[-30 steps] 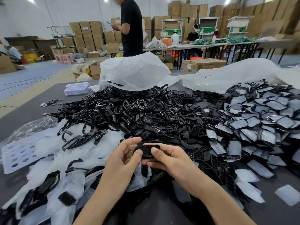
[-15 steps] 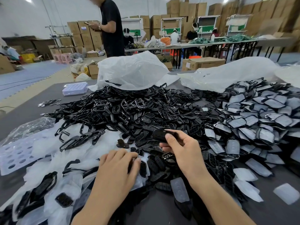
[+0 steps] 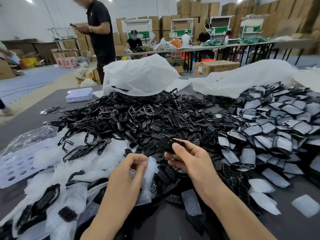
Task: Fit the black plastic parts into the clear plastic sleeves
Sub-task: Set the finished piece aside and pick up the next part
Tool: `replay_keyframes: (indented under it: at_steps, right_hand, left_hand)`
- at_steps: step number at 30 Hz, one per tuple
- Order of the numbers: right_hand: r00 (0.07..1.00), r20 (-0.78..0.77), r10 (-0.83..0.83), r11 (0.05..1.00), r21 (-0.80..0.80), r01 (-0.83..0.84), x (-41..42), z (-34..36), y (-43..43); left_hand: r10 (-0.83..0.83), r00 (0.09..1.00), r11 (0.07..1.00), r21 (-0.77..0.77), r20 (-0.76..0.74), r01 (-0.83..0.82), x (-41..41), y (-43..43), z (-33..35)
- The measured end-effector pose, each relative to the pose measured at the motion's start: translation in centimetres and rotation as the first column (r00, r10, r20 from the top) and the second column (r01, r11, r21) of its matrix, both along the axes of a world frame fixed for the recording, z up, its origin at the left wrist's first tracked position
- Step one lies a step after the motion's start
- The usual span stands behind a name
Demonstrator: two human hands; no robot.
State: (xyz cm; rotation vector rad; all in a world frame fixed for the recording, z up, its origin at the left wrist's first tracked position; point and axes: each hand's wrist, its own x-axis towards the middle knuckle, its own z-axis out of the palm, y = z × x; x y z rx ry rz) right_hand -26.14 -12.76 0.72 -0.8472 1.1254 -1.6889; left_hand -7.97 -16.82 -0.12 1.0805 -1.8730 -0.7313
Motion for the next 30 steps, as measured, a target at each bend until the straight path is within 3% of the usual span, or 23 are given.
replay_keyframes:
  at_steps: [5, 11, 20, 25, 30]
  right_hand:
    - [0.981, -0.018, 0.193, 0.981, 0.012, -0.192, 1.1, -0.4, 0.0]
    - [0.971, -0.009, 0.237, 0.971, 0.01, -0.237, 1.2, -0.2, 0.2]
    - [0.97, 0.073, 0.233, 0.972, -0.027, -0.232, -0.1, 0.2, 0.2]
    - [0.977, -0.041, 0.211, 0.977, -0.028, -0.213, -0.4, 0.4, 0.5]
    - [0.973, -0.031, 0.227, 0.973, -0.043, -0.228, 0.3, 0.5, 0.5]
  left_hand:
    - [-0.009, 0.964, 0.991, 0.124, -0.266, 0.043, -0.1, -0.2, 0.4]
    - [-0.089, 0.877, 0.947, 0.231, -0.472, 0.221, -0.3, -0.1, 0.8]
    - [-0.001, 0.792, 0.922, 0.307, -0.611, 0.237, 0.2, -1.1, 0.2]
    - [0.013, 0.804, 0.911, 0.339, -0.594, 0.235, -0.1, -1.2, -0.1]
    - [-0.06, 0.822, 0.888, 0.345, -0.566, 0.303, -0.5, -0.7, -0.2]
